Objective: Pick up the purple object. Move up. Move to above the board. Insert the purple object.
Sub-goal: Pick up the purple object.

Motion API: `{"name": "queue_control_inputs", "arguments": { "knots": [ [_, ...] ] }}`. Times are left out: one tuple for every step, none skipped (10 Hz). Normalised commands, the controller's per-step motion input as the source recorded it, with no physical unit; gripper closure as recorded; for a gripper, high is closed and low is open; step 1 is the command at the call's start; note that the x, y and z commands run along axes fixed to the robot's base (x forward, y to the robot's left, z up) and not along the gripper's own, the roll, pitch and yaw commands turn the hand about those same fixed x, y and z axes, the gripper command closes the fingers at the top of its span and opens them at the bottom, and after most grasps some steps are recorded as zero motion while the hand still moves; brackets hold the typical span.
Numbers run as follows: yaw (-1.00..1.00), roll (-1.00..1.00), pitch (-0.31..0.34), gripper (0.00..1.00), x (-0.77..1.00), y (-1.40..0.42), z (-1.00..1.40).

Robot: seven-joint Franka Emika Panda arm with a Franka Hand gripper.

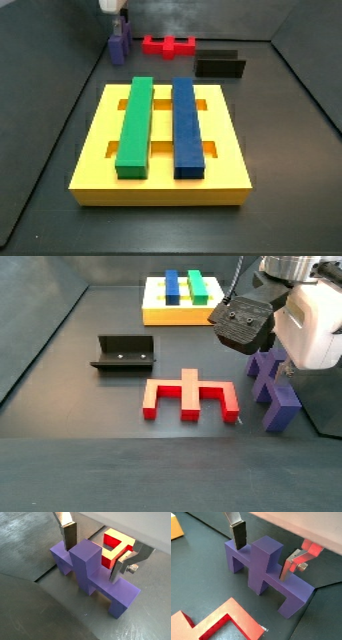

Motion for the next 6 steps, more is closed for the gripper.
{"name": "queue_control_inputs", "arguments": {
  "knots": [
    [-0.07, -0.1, 0.0, 0.0, -0.07, 0.01, 0.0],
    [0.0, -0.05, -0.016, 0.0, -0.07, 0.0, 0.0],
    [0.0, 0.0, 0.0, 0.0, 0.0, 0.0, 0.0],
    [0.0, 0.0, 0.0, 1.0, 0.0, 0.0, 0.0],
    [0.0, 0.0, 0.0, 1.0, 0.0, 0.0, 0.0],
    [0.0, 0.0, 0.0, 1.0, 0.0, 0.0, 0.0]
  ]
}}
